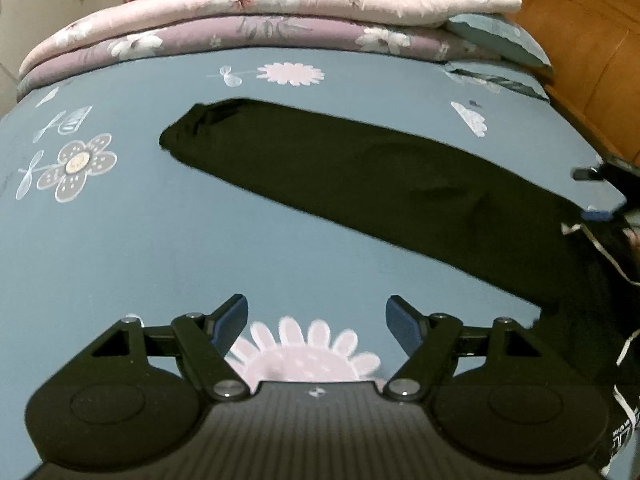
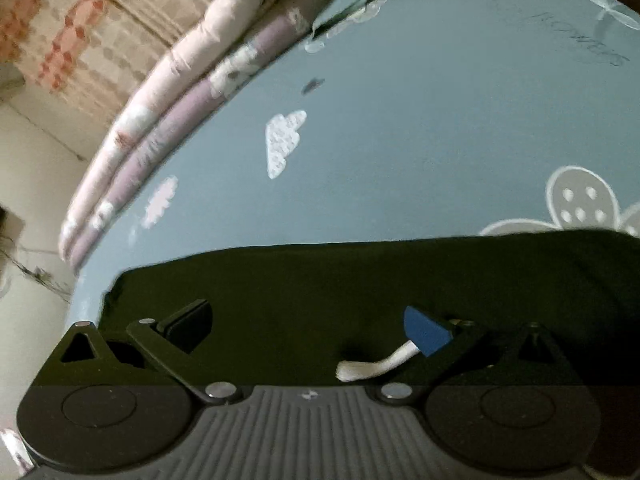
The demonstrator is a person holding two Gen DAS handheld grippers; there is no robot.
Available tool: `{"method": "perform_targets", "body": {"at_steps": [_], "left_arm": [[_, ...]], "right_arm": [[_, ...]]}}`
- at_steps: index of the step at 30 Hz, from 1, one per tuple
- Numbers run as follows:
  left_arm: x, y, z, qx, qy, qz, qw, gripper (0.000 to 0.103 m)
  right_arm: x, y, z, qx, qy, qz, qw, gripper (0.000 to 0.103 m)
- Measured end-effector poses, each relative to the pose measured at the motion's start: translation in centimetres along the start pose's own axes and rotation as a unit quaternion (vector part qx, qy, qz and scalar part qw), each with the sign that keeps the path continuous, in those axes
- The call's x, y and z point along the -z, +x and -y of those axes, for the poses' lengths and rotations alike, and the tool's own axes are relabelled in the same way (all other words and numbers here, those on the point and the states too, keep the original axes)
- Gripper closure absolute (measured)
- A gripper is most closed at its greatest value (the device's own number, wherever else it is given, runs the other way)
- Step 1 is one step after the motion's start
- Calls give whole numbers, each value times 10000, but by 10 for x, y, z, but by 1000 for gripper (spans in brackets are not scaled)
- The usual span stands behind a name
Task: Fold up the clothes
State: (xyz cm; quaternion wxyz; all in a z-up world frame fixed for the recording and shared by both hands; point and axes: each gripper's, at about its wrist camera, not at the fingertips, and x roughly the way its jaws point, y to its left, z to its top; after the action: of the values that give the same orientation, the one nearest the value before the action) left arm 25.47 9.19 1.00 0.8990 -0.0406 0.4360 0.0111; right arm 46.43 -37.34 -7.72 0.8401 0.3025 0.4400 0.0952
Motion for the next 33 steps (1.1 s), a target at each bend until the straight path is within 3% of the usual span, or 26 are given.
{"method": "perform_targets", "body": {"at_steps": [3,7,11,17,27,33], "left_arm": [[8,-6,4,-27,-39,-21,10000,26],[18,-14,4,-165,-125,-40,9998,26],[25,-20,2,-290,-300,-78,9991,26],[30,-22,-3,-252,-529,-56,9983,26],[42,-8,2,39,-332,-184,9993,26],[43,8,2,452,-117,-271,9985,26]], "right_arm": [[-1,29,3,220,-150,-280,9993,0],[-9,34,3,346,-480,-22,9982,0],[-22,22,4,476,-250,-113,9985,0],[-14,-35,6,-288,-16,-310,9991,0],[75,-97,-7,-166,-102,-784,9967,0],[138,-129,-21,109,-82,-592,9982,0]]}}
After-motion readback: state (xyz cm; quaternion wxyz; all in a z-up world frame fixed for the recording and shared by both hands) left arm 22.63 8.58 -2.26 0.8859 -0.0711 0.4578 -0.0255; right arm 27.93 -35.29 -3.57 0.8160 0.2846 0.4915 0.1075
